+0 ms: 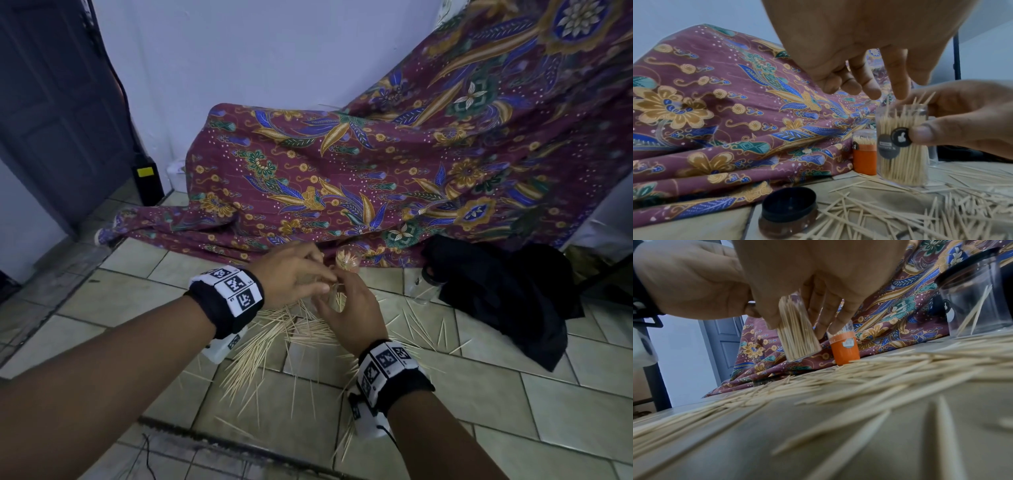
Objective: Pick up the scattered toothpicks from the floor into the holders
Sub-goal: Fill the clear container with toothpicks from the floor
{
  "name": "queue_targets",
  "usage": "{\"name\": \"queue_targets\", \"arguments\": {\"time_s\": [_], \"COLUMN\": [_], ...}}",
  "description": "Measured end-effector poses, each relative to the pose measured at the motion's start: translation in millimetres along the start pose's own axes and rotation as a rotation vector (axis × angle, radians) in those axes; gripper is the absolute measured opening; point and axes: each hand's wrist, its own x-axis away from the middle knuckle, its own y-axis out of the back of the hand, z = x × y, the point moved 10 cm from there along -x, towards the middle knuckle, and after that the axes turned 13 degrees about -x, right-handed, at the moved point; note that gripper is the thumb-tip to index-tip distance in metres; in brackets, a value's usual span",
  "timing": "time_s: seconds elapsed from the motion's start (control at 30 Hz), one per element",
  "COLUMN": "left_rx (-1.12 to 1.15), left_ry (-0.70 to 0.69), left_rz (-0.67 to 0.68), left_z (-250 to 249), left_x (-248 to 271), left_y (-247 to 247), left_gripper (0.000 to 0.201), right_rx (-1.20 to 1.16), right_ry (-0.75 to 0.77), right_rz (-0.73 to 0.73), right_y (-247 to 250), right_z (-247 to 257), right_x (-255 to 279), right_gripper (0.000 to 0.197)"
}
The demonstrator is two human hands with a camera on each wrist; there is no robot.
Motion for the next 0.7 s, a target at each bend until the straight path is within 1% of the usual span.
{"name": "queue_targets", "arguments": {"time_s": [0.1, 0.2, 0.23, 0.33, 0.4, 0.47, 0.57, 0.7], "left_rx": [-0.025, -0.044, -0.022, 0.075, 0.070, 0.051, 0.049, 0.013], "left_ry": [-0.035, -0.040, -0.019, 0.101, 0.161, 0.182, 0.149, 0.073], "left_rz": [0.013, 0.004, 0.001, -0.009, 0.022, 0.049, 0.045, -0.079], "left_z": [-10, -15, -13, 3, 13, 19, 17, 11], "left_x": [0, -4, -6, -9, -8, -7, -7, -7], "left_y": [-6, -5, -4, -2, -7, -13, -10, 14], "left_gripper": [0.030, 0.018, 0.015, 0.012, 0.011, 0.011, 0.017, 0.024], "right_rx": [-0.002, -0.004, -0.007, 0.001, 0.016, 0.028, 0.025, 0.001], "right_ry": [0.005, 0.004, 0.009, 0.006, 0.003, 0.011, -0.002, 0.010], "right_rz": [0.019, 0.013, 0.009, 0.002, 0.006, 0.016, 0.007, -0.002], "right_y": [-2, -2, -2, 0, 0, -1, 1, 2], "right_z": [0, 2, 3, 3, 4, 5, 2, 6], "right_x": [-1, 0, 0, 1, 2, 2, 2, 2], "right_gripper": [0.050, 0.047, 0.048, 0.054, 0.056, 0.056, 0.056, 0.052]}}
